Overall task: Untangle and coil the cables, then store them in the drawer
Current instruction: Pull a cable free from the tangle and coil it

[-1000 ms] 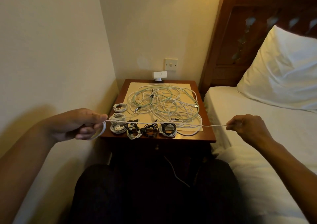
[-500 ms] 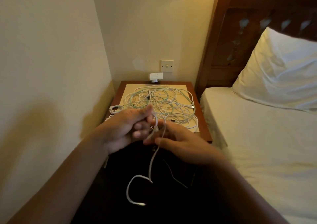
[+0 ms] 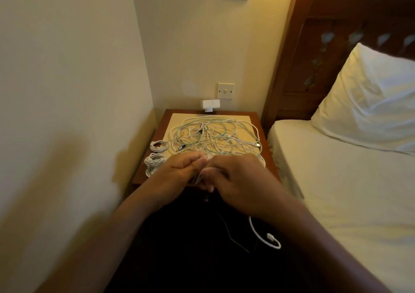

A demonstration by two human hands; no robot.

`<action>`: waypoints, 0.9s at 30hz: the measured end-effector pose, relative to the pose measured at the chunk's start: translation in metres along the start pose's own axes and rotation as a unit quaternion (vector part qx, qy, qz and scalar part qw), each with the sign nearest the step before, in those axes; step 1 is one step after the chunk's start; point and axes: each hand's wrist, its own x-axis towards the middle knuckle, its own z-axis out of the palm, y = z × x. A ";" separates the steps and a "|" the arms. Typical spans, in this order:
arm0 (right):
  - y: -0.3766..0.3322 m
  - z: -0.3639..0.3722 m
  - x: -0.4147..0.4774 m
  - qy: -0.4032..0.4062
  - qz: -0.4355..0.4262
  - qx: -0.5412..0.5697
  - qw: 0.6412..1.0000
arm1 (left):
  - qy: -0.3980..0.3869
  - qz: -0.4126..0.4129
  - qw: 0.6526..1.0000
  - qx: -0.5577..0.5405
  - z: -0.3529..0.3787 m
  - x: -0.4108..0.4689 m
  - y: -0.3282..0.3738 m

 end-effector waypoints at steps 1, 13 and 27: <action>0.008 -0.011 0.005 0.011 0.015 0.012 1.000 | -0.037 -0.014 0.999 -0.007 -0.001 -0.004 0.003; 0.119 -0.012 0.006 -0.011 0.088 0.166 0.982 | -0.034 -0.083 0.943 -0.321 -0.077 -0.021 -0.006; 0.023 0.045 -0.024 -0.217 -0.041 0.021 0.975 | 0.223 0.050 0.916 -0.331 -0.038 0.019 0.007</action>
